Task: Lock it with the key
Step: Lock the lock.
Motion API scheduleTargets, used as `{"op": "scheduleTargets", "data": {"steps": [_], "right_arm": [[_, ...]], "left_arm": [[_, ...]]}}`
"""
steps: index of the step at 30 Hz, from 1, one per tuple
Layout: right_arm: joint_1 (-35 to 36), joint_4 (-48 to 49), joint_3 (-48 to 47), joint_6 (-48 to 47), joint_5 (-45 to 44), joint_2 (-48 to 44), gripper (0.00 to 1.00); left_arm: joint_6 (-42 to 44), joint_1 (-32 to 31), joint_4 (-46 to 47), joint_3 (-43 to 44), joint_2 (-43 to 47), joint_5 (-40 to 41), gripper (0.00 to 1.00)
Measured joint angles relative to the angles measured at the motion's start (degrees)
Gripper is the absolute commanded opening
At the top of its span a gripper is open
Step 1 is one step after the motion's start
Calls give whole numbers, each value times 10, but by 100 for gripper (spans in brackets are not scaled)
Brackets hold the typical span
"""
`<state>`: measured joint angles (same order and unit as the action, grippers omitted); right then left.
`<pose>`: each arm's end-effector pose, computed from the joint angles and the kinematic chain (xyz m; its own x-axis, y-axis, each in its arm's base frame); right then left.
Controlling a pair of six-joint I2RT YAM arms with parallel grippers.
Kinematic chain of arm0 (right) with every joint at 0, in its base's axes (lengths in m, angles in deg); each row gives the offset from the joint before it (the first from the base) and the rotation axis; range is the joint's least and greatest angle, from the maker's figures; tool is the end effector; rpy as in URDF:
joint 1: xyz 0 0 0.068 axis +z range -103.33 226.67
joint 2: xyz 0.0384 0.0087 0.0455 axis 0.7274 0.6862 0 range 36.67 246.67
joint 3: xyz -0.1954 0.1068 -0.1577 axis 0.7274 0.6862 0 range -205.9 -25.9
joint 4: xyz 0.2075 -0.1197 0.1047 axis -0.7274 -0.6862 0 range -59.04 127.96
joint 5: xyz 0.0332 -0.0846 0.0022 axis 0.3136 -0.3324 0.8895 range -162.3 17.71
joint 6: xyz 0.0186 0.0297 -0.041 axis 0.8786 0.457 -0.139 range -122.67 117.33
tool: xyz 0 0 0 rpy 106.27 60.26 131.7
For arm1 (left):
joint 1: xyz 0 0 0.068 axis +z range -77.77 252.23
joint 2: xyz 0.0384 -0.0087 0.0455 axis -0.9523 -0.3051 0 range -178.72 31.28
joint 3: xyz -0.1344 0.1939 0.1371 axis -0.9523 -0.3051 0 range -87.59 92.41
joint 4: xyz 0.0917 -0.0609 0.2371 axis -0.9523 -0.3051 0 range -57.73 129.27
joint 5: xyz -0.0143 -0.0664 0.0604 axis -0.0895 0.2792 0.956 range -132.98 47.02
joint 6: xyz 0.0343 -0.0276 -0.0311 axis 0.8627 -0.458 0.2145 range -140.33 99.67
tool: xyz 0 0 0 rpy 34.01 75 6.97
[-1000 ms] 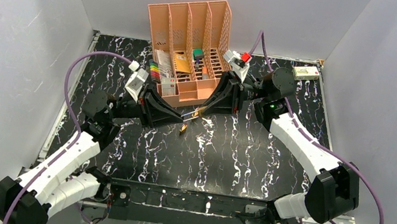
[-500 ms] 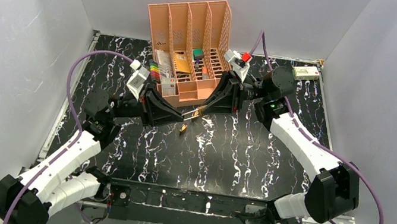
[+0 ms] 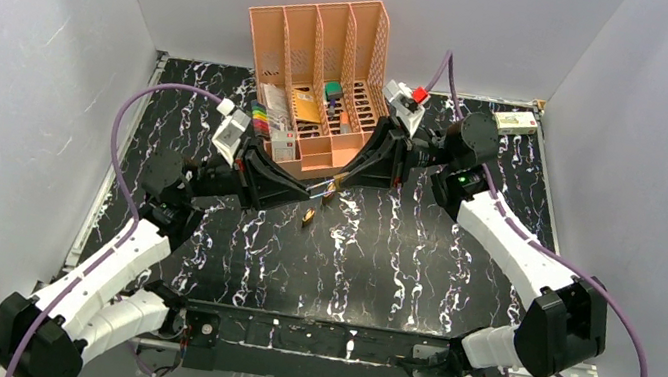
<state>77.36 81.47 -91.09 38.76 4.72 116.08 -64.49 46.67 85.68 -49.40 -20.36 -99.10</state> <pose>0.2362 0.1805 0.4111 -0.2440 0.0280 -0.9694 -0.9123 -0.3456 0.2196 0.1560 -0.1074 0.3729 -0.2531 -0.3095 -0.9166 0.9653 -0.0184 -0.2603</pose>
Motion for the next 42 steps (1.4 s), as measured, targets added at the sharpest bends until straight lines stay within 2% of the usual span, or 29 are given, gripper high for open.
{"op": "scheduleTargets", "data": {"steps": [14,27,42], "right_arm": [[1,22,20,9,-33,-8,0],[16,89,29,47,-80,-5,0],[24,73,40,4,-137,-10,0]], "left_arm": [[-15,1,3,0,-13,11,0],[-19,0,7,-15,-15,33,0],[-15,1,-3,-17,-19,83,0]]}}
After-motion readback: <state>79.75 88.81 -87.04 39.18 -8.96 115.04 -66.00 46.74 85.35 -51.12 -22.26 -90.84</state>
